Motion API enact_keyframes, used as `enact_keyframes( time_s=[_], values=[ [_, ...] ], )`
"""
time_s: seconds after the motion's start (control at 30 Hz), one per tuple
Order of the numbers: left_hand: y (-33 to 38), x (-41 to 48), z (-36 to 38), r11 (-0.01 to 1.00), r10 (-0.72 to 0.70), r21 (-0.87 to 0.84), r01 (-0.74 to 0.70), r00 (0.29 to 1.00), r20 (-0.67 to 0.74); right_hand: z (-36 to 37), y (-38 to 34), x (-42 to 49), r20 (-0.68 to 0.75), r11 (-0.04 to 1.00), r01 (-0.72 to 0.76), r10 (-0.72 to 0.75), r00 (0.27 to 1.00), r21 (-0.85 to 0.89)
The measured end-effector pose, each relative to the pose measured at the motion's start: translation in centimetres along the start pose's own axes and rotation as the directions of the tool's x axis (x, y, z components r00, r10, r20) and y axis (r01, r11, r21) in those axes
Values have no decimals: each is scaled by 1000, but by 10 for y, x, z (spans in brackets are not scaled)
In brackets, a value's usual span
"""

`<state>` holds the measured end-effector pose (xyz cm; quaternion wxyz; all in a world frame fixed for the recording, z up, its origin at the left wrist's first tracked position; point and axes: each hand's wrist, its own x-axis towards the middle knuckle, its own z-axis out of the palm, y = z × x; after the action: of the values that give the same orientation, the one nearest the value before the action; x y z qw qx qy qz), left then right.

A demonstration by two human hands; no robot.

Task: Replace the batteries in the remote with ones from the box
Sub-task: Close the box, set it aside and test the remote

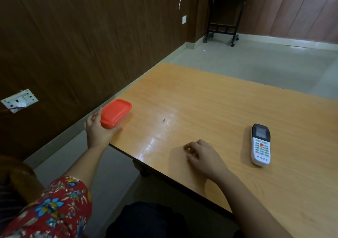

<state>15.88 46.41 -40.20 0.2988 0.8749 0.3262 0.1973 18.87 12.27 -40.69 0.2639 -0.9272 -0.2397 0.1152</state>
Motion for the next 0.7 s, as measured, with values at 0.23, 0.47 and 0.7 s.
enact_keyframes(
  time_s=[0.23,0.47,0.7],
  values=[
    [65,-54,7,956,120,-250,-155,981,-153,-19,-7,-9,-8,999,-38,38,999,9],
    [184,-153,40,572,59,-763,301,913,404,-64,11,-48,-260,951,-286,307,916,114],
    [196,-189,114,910,414,-243,-335,723,553,-90,68,-80,-460,796,-542,601,654,269]
  ],
)
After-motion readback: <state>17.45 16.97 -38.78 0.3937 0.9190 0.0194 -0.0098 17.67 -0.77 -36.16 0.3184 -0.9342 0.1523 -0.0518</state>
